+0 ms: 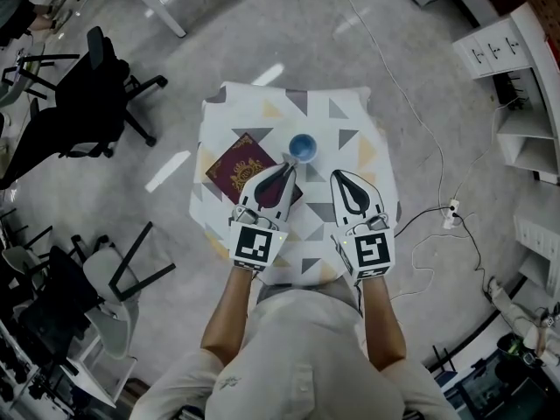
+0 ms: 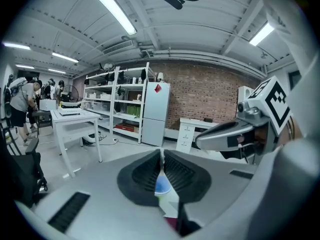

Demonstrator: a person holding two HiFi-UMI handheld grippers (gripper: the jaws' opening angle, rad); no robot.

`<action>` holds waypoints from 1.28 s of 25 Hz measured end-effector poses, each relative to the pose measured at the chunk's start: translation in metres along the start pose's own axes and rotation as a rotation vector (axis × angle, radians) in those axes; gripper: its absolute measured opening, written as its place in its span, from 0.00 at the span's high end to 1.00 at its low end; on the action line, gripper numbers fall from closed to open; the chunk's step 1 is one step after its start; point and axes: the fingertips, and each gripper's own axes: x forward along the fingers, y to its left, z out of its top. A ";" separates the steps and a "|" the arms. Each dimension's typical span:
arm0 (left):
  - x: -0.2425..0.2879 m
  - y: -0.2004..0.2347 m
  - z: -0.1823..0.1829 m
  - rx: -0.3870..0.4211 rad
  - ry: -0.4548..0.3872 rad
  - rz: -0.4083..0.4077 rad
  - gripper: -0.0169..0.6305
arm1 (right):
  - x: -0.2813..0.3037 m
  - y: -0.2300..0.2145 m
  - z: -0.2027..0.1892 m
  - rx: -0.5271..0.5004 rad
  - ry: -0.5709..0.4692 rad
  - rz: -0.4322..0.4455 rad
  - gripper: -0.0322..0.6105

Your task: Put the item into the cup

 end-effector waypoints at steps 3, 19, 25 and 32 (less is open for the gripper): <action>0.005 0.004 -0.006 0.003 0.016 0.009 0.93 | 0.006 -0.002 -0.007 0.011 0.011 0.012 0.94; 0.041 0.007 -0.043 0.028 0.109 0.034 0.93 | 0.033 -0.014 -0.041 0.040 0.060 0.078 0.94; 0.049 0.009 -0.053 0.033 0.136 0.037 0.93 | 0.044 -0.013 -0.050 0.052 0.071 0.095 0.94; 0.058 0.008 -0.061 0.041 0.159 0.033 0.93 | 0.052 -0.016 -0.060 0.063 0.083 0.107 0.94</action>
